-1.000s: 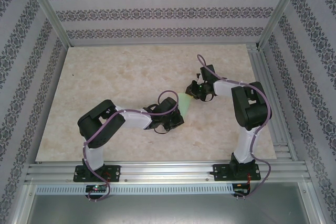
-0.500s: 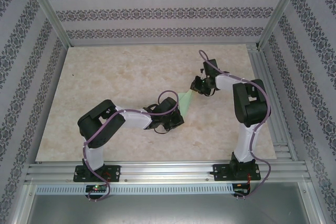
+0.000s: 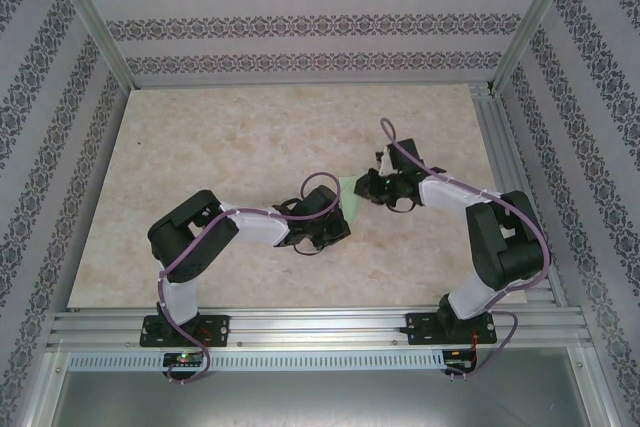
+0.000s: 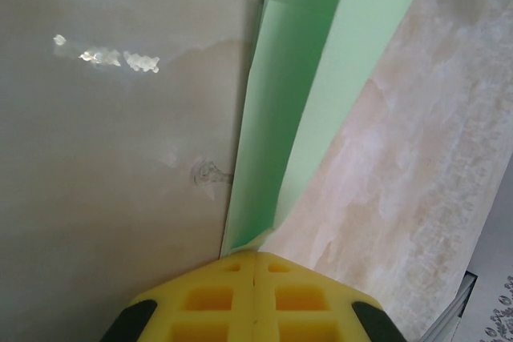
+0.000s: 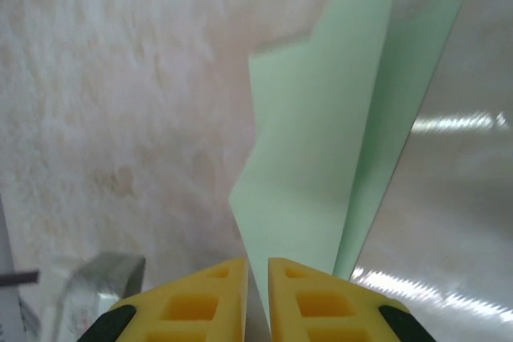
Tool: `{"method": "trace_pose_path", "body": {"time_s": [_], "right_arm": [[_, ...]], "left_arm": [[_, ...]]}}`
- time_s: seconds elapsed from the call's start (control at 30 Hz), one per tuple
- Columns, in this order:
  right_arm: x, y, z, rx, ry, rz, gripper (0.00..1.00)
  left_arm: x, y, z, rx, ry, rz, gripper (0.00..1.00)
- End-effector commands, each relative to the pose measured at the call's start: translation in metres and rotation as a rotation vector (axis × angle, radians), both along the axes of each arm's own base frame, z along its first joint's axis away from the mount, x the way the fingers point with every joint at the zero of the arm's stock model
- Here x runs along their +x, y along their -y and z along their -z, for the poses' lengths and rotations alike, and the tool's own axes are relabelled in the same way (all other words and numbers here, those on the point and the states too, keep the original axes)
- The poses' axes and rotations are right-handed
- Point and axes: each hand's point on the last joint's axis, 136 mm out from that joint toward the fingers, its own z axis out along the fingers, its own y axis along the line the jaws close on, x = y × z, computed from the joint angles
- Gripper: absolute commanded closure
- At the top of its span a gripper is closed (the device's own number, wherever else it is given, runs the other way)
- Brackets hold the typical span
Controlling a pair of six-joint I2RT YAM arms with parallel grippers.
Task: Fold a paper plane with a square sheet of paper (fold left side to right side)
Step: Fold the wing for the fifth time at the center of the table.
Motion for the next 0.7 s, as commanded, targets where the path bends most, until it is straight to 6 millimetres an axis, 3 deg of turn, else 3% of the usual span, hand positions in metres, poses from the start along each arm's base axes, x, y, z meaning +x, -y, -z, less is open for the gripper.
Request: {"method": "trace_pose_path", "body": {"time_s": [0.0,0.23,0.67], "right_arm": [[-0.01,-0.022,-0.006,0.134,-0.015,0.022,0.86],[-0.028,-0.028,0.017,0.128,-0.087,0.058,0.89],[-0.032,-0.019,0.053,0.024,-0.138,0.062,0.91]], "left_arm": [[-0.038,-0.032,0.051,0.191,-0.136,0.025,1.0],[-0.039,-0.032,0.051,0.194,-0.133,0.027,1.0],[-0.039,-0.034,0.053,0.203,-0.138,0.027,1.0]]}}
